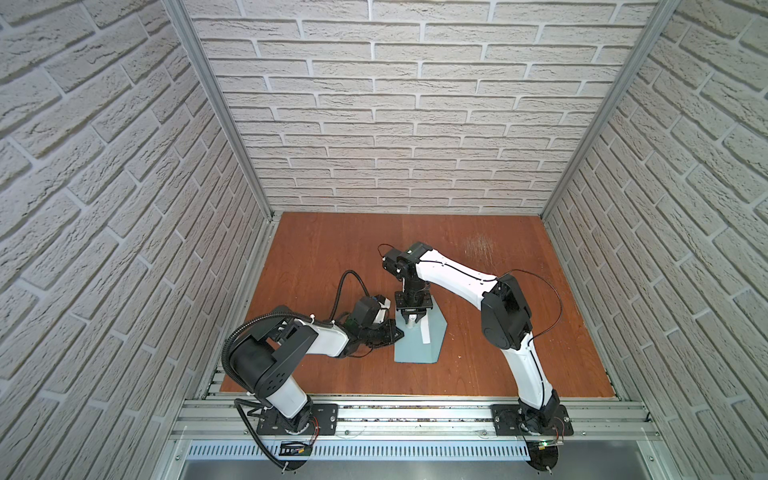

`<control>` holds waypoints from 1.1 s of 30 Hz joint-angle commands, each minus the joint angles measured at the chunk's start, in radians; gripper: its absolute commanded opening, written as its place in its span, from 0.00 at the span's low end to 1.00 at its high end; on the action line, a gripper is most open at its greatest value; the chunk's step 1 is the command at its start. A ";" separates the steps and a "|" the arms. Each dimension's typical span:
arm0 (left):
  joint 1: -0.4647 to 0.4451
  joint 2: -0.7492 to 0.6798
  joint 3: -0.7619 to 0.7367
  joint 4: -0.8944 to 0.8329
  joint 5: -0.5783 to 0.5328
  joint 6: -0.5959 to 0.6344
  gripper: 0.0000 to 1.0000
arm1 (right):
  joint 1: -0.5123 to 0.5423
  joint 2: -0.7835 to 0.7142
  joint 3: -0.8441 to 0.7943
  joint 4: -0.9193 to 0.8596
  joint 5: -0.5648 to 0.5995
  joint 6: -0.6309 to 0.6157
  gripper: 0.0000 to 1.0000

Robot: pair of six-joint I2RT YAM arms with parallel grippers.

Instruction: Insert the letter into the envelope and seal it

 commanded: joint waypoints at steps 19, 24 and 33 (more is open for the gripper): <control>0.005 0.058 -0.019 -0.092 -0.011 0.021 0.00 | -0.019 0.076 0.045 -0.054 0.015 -0.023 0.05; 0.004 0.058 -0.019 -0.091 -0.008 0.026 0.00 | -0.037 0.108 0.038 -0.070 0.046 -0.026 0.05; 0.015 0.058 -0.027 -0.100 -0.027 0.017 0.00 | -0.062 0.130 0.028 -0.086 0.090 -0.028 0.05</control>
